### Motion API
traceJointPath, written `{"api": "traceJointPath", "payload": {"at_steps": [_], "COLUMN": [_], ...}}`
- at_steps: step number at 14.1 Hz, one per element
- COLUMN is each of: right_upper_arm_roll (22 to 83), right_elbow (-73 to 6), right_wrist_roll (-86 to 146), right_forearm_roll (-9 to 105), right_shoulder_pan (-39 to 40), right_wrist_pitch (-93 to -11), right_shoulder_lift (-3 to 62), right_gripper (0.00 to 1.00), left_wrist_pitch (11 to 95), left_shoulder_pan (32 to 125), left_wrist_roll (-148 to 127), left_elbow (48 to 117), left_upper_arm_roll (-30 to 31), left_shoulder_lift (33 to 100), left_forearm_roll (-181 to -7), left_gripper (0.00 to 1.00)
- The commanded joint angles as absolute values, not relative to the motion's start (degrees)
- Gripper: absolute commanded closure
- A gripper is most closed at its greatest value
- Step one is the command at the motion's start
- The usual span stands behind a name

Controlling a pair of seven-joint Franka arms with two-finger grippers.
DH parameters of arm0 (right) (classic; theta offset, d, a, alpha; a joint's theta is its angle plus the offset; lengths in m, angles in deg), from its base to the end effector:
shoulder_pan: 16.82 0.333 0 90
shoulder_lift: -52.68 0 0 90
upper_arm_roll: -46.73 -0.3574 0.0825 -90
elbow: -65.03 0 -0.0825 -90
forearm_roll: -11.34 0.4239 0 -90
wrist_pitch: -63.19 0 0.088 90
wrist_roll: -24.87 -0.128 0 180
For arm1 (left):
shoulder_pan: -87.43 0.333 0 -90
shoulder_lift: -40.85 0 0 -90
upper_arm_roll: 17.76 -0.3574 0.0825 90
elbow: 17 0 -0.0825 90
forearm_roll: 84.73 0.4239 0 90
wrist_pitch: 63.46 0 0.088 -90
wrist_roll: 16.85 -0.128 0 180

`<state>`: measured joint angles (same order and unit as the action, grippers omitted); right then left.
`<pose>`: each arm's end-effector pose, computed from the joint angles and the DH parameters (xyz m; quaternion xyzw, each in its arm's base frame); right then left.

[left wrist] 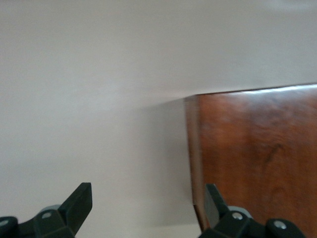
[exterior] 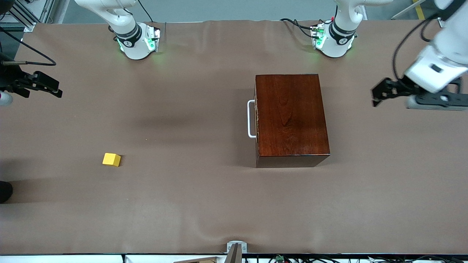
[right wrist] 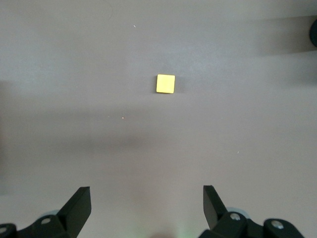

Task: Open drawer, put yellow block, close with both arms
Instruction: 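Reach the left gripper to the white drawer handle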

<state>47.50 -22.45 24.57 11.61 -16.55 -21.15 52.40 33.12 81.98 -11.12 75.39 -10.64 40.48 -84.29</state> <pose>0.5848 -0.0044 0.6560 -0.9995 0.0068 0.0298 0.0024 0.5903 -0.1310 0.6378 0.9974 -0.0599 0.0399 0.0021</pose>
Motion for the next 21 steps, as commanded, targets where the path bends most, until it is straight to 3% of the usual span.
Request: {"api": "traceJointPath", "payload": {"at_steps": [1,6,9,11,16,21], "right_upper_arm_roll": [47.34,47.34,47.34,47.34,47.34,47.34], "right_elbow": [-21.63,-21.63,-21.63,-21.63,-21.63,-21.63], "right_wrist_roll": [24.43,24.43,24.43,24.43,24.43,24.43], "right_forearm_roll": [10.81,10.90,10.90,10.90,10.90,10.90], "right_shoulder_pan": [-16.73,-16.73,-16.73,-16.73,-16.73,-16.73], "right_wrist_pitch": [-20.74,-20.74,-20.74,-20.74,-20.74,-20.92], "right_shoulder_lift": [52.33,52.33,52.33,52.33,52.33,51.98], "right_gripper": [0.00,0.00,0.00,0.00,0.00,0.00], "left_wrist_pitch": [31.64,29.01,28.73,28.91,36.63,37.00], "left_shoulder_pan": [81.28,78.74,70.41,64.08,53.09,42.63], "left_wrist_roll": [-8.35,9.65,24.85,31.64,40.62,39.67], "left_elbow": [73.19,65.90,60.37,56.23,55.60,54.63], "left_upper_arm_roll": [-6.35,3.85,4.30,3.51,1.41,-9.39], "left_shoulder_lift": [41.46,49.18,55.07,59.38,67.73,73.10], "left_forearm_roll": [-86.65,-87.10,-86.84,-86.57,-79.19,-79.10], "left_gripper": [0.00,0.00,0.00,0.00,0.00,0.00]}}
